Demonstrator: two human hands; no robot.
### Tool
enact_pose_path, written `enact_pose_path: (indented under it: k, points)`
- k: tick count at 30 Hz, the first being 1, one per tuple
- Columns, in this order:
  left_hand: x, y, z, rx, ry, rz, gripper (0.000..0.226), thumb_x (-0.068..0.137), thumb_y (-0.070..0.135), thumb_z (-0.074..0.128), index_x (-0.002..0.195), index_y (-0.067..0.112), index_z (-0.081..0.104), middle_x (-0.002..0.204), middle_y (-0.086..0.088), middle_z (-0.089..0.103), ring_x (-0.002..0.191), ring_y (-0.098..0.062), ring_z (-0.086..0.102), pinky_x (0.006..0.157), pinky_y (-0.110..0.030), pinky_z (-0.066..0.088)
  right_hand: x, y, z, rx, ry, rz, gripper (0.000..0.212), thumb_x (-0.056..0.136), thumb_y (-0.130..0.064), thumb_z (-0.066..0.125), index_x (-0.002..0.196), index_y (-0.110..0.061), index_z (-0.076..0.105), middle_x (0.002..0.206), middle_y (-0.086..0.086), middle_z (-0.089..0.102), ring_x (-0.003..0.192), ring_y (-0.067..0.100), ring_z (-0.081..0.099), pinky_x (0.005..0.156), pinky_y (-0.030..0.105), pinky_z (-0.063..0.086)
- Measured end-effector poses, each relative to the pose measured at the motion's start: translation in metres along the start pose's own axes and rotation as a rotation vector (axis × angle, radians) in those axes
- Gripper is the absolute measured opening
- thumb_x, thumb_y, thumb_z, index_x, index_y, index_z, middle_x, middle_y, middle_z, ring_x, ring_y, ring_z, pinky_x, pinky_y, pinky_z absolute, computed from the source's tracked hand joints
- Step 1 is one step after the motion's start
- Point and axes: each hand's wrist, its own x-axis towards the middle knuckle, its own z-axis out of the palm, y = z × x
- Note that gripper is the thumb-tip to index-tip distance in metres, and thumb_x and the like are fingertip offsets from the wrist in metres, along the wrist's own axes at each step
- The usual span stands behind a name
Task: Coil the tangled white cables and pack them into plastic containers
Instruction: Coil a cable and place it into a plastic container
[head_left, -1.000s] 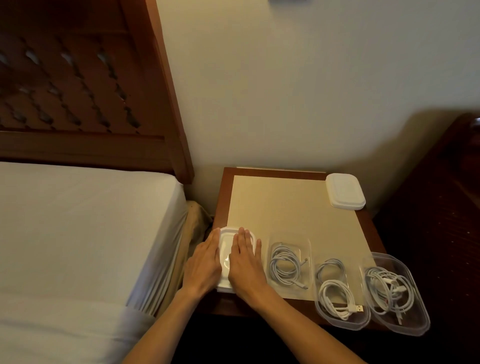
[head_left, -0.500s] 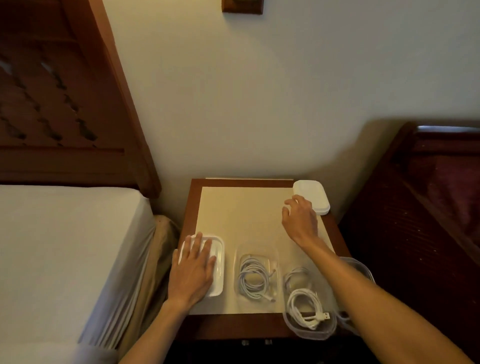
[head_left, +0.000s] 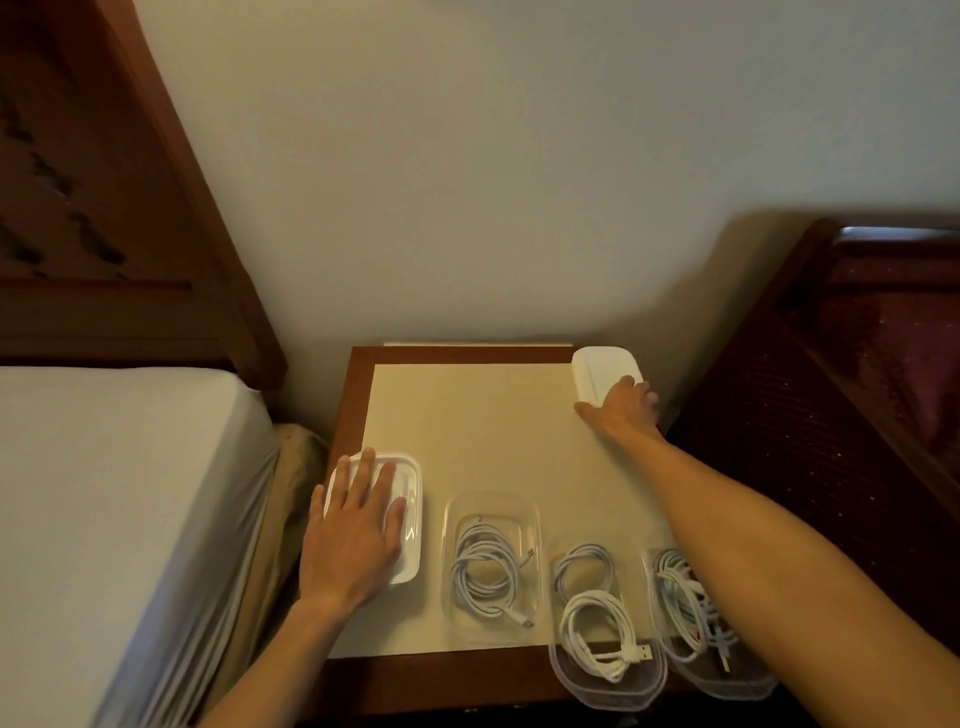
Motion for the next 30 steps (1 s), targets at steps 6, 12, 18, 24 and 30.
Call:
enact_pose_path:
  k: [6, 12, 18, 24, 30]
  points:
    - [0.001, 0.000, 0.000, 0.006, -0.009, 0.007, 0.074, 0.088, 0.061, -0.006, 0.154, 0.033, 0.012, 0.163, 0.006, -0.003, 0.150, -0.019, -0.006, 0.120, -0.046, 0.004, -0.010, 0.003, -0.005, 0.070, 0.107, -0.075, 0.084, 0.077, -0.056, 0.069, 0.134, -0.004, 0.036, 0.141, 0.016, 0.033, 0.127, 0.034, 0.035, 0.096, 0.047, 0.046]
    - [-0.001, 0.000, -0.001, 0.007, -0.026, 0.011, 0.083, 0.082, 0.067, -0.016, 0.154, 0.033, 0.007, 0.162, 0.007, -0.008, 0.149, -0.018, -0.010, 0.120, -0.044, 0.001, -0.043, -0.002, -0.028, 0.342, 0.202, -0.200, 0.071, 0.061, -0.056, 0.076, 0.111, -0.018, 0.041, 0.118, 0.001, 0.042, 0.109, 0.022, 0.046, 0.083, 0.040, 0.053]
    - [-0.001, 0.001, -0.009, 0.023, -0.070, 0.013, 0.083, 0.081, 0.064, -0.013, 0.154, 0.032, 0.008, 0.162, 0.007, -0.010, 0.149, -0.018, -0.012, 0.121, -0.048, 0.001, -0.093, 0.004, -0.066, 0.770, -0.008, -0.170, 0.050, 0.073, -0.050, 0.067, 0.111, -0.022, 0.050, 0.115, 0.002, 0.056, 0.098, 0.019, 0.058, 0.081, 0.039, 0.055]
    - [0.001, 0.016, -0.029, -0.140, 0.058, -0.008, 0.072, 0.091, 0.061, 0.014, 0.150, 0.023, 0.032, 0.161, -0.002, 0.020, 0.150, -0.023, 0.012, 0.120, -0.050, 0.006, -0.161, 0.017, -0.083, 1.343, -0.460, -0.055, 0.018, 0.097, -0.026, 0.042, 0.107, -0.018, 0.055, 0.112, 0.012, 0.062, 0.101, 0.031, 0.063, 0.090, 0.050, 0.053]
    - [-0.025, 0.102, -0.076, -0.933, 0.049, -0.079, 0.039, 0.098, 0.043, 0.045, 0.133, 0.028, 0.053, 0.125, 0.002, 0.064, 0.090, -0.012, 0.067, 0.074, -0.025, 0.055, -0.226, 0.011, -0.058, 1.250, -0.426, -0.120, 0.027, 0.104, -0.023, 0.039, 0.119, -0.014, 0.060, 0.108, 0.014, 0.069, 0.093, 0.029, 0.068, 0.065, 0.037, 0.058]
